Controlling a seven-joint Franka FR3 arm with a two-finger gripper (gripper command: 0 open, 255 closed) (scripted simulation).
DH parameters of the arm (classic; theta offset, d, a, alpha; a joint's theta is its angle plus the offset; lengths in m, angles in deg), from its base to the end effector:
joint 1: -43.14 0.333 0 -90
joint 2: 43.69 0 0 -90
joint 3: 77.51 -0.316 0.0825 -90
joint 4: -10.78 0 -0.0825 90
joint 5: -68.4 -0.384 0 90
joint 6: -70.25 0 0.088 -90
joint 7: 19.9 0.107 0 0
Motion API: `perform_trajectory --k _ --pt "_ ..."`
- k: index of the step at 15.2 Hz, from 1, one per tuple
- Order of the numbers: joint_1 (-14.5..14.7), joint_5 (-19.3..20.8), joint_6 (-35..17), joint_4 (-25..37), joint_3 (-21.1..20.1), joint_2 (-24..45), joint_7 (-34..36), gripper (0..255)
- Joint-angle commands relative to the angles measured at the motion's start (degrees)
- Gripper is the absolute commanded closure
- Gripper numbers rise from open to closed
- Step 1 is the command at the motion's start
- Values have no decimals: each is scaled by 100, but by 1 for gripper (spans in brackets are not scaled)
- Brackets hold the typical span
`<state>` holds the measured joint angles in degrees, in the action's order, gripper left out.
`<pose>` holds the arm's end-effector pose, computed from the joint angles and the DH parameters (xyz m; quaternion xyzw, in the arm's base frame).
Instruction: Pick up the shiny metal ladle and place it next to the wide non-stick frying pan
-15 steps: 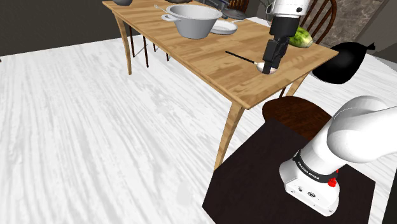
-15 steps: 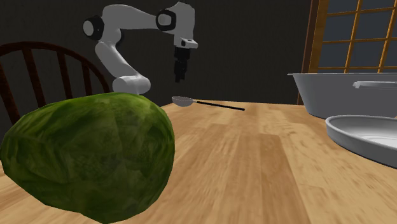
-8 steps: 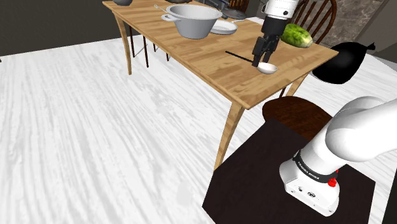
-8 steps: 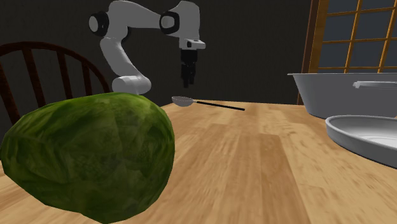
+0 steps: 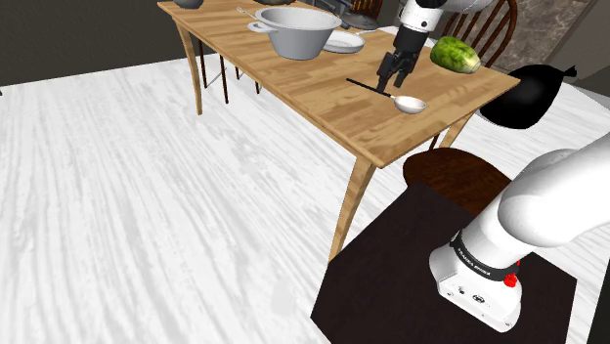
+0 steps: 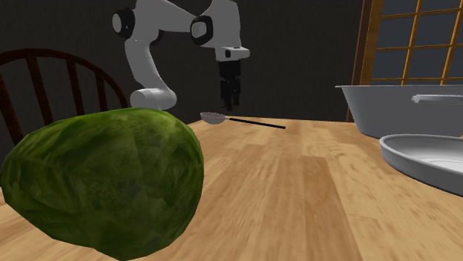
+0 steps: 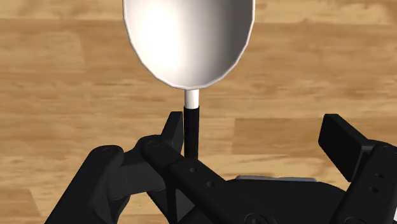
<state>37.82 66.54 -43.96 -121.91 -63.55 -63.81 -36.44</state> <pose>0.4213 -0.1512 0.4779 -0.9981 0.0236 -0.0258 0.0510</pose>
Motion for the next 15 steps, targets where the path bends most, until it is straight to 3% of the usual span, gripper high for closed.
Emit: perform_trajectory --k 1,4,11,15 --pt "-32 -75 -223 260 129 324 -106 0" --pt "-75 -204 -495 533 284 701 -259 0" --pt "-36 -315 -1081 189 292 955 -335 0" --pt "-37 -315 -1081 189 292 955 -335 0"
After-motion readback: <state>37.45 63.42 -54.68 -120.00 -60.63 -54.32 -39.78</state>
